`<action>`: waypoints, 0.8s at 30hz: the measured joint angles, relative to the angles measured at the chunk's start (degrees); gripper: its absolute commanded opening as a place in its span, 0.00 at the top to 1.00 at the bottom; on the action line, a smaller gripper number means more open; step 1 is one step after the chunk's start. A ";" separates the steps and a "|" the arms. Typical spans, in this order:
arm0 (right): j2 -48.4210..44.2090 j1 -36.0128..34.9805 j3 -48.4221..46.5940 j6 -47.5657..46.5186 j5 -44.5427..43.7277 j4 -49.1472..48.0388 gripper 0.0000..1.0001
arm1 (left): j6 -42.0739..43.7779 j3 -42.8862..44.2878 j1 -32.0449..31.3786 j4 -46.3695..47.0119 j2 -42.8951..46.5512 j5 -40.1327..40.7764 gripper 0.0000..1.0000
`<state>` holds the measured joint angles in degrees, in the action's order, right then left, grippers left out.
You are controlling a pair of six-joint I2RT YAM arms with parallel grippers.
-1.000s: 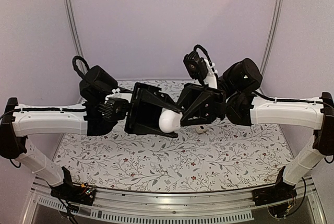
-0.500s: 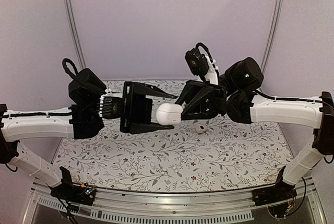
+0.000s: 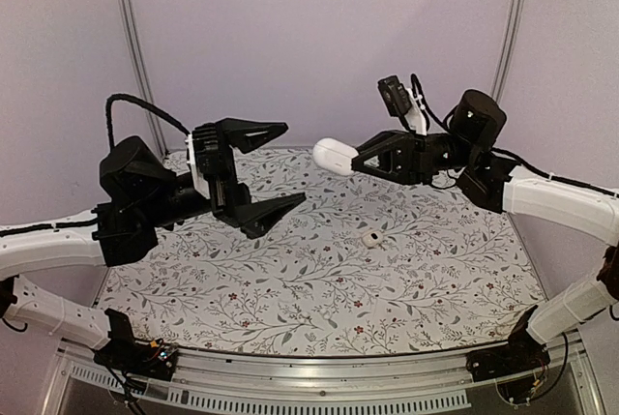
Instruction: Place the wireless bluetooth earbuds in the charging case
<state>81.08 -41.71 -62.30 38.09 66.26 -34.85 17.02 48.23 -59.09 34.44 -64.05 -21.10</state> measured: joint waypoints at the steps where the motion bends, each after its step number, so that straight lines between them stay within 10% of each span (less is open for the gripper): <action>1: -1.14 0.50 -0.07 -3.48 -1.66 4.24 1.00 | -1.55 0.04 0.02 -1.46 0.48 1.86 0.00; 15: -5.07 0.85 -0.26 -33.09 -22.23 41.27 1.00 | -17.07 8.68 7.54 -25.64 -8.02 4.24 0.01; 24: -5.51 0.85 2.75 -39.71 -23.23 45.33 1.00 | -19.10 8.09 10.82 -27.85 -12.15 -8.70 0.26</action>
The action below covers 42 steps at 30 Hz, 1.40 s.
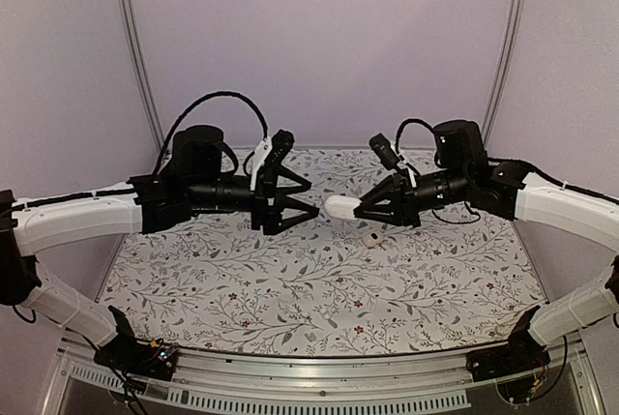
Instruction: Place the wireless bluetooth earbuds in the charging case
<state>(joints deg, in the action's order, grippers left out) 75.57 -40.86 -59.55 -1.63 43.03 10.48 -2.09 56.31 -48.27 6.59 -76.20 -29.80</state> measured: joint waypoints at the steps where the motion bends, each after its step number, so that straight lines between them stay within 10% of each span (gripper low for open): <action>1: 0.00 -0.04 0.24 -0.31 0.02 0.26 1.00 | -0.17 0.04 0.20 -0.11 -1.01 -1.14 0.27; 26: 1.27 -4.26 0.24 -4.61 -3.37 4.31 1.00 | 2.54 9.01 -1.53 -7.56 -12.61 -10.08 0.47; 35: 1.27 -4.50 0.24 -4.81 -4.02 4.98 0.99 | 4.39 10.23 -2.45 -11.19 -13.73 -10.05 0.76; 42: 0.96 -4.48 0.48 -4.76 -3.93 4.37 0.52 | 4.74 10.27 -2.54 -10.71 -13.75 -10.56 0.91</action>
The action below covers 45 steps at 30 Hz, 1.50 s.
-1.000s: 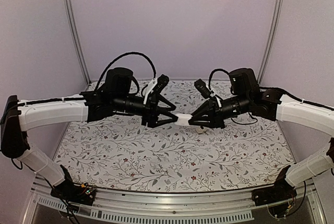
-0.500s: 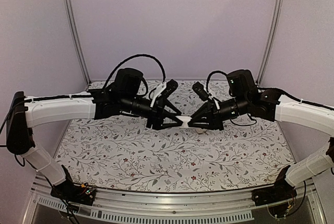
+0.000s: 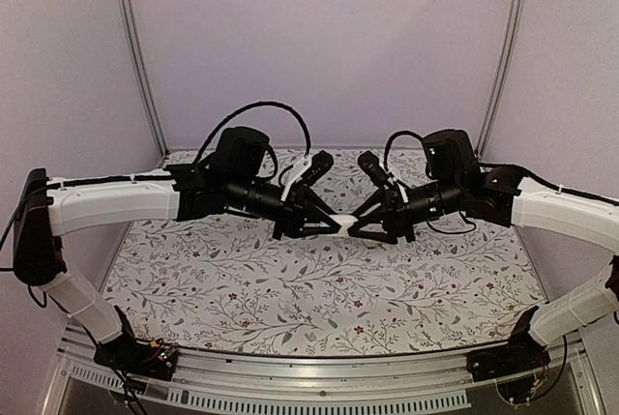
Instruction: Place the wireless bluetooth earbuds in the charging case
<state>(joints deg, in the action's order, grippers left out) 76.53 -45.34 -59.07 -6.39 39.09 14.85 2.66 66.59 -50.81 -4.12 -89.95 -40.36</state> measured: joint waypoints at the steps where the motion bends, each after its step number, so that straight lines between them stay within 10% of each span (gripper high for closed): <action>1: -0.35 0.07 0.37 0.50 0.02 -0.85 0.49 | -0.20 -0.04 0.00 0.35 0.02 0.00 0.92; 19: -5.22 0.90 5.05 8.15 5.66 -15.54 0.54 | -7.30 -7.91 -1.51 23.65 5.73 -0.76 0.96; 30: -4.83 0.90 5.05 9.97 8.90 -18.43 0.87 | -8.66 -7.93 -2.23 25.53 5.73 0.87 0.97; 37: -4.83 1.11 5.05 9.51 8.33 -18.75 1.00 | -9.57 -7.93 -2.25 25.81 5.68 2.01 0.60; 45: -5.01 0.90 5.05 8.04 6.75 -16.72 1.00 | -7.80 -7.80 -2.73 24.00 5.68 3.82 0.52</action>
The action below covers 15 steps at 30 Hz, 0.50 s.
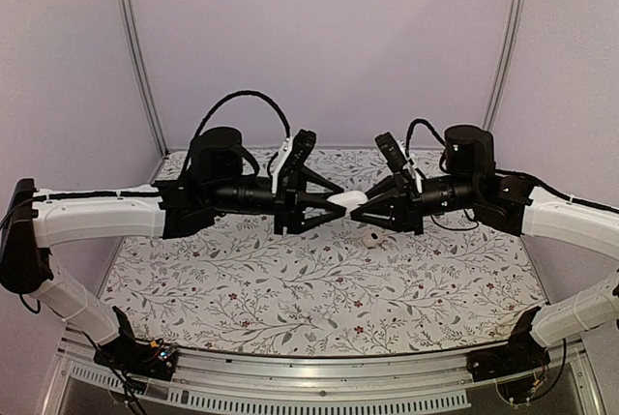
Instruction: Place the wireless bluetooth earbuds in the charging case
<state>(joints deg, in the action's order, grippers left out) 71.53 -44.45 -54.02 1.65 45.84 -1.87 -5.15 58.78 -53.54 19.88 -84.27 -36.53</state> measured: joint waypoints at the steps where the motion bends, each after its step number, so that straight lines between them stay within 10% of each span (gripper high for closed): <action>1: -0.04 -0.17 0.00 -0.44 -0.35 0.42 1.00 | 0.00 0.04 0.00 -0.28 0.00 0.17 0.52; 15: -1.16 -3.67 0.13 -6.69 -6.84 3.67 1.00 | -0.76 1.18 0.50 -2.78 -0.22 2.32 0.53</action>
<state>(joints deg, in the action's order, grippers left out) 70.37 -48.12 -53.89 -5.04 39.00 1.80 -5.91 59.96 -53.04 17.10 -84.49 -34.22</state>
